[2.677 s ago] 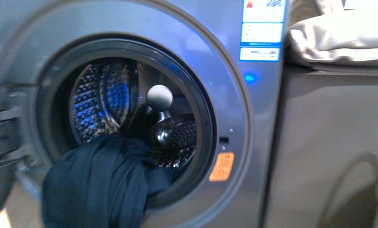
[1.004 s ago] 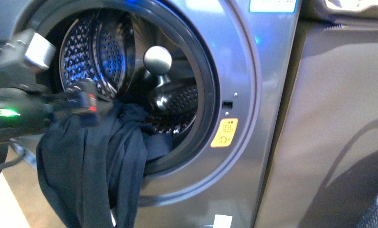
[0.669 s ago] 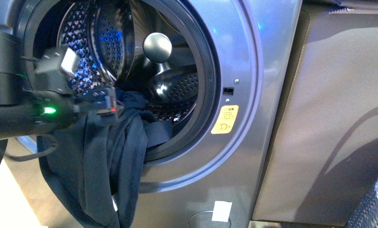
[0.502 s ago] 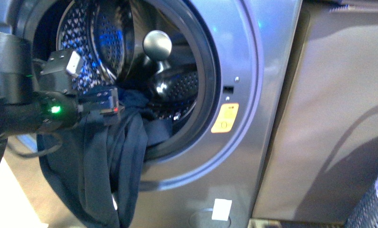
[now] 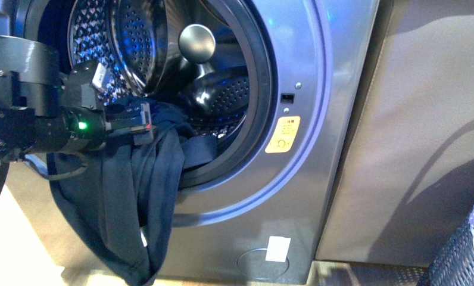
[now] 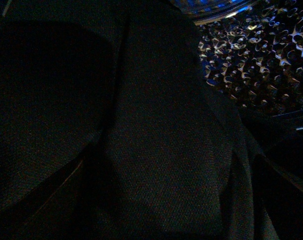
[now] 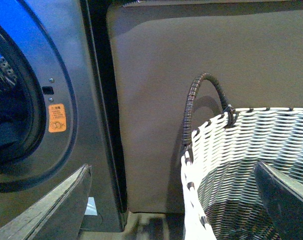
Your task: Collect clothes from washing machine
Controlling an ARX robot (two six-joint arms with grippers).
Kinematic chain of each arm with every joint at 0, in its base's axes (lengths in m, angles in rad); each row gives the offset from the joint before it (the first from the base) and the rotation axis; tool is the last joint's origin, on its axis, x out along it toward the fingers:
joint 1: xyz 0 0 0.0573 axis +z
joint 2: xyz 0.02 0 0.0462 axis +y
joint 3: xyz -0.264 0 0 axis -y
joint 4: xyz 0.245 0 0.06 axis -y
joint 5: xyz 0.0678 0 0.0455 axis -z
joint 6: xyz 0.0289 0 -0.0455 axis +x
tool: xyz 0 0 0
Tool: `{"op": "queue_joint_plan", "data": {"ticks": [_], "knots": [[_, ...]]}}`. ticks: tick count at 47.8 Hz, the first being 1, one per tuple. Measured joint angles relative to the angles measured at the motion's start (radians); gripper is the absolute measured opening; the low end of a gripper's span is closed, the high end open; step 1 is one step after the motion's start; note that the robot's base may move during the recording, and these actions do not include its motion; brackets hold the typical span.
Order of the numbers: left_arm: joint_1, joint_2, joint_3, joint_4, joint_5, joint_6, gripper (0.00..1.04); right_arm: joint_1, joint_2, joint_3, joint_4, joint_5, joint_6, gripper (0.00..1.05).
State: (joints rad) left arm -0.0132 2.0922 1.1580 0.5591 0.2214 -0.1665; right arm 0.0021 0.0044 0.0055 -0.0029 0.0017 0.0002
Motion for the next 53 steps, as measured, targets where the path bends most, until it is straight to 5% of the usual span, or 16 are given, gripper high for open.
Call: {"op": "queue_joint_plan", "data": {"ticks": [53], "knots": [[-0.126, 0.052, 0.023, -0.043, 0.048, -0.121, 0.98, 0.000, 0.000, 0.000, 0.000, 0.000, 0.000, 0.97]]}}
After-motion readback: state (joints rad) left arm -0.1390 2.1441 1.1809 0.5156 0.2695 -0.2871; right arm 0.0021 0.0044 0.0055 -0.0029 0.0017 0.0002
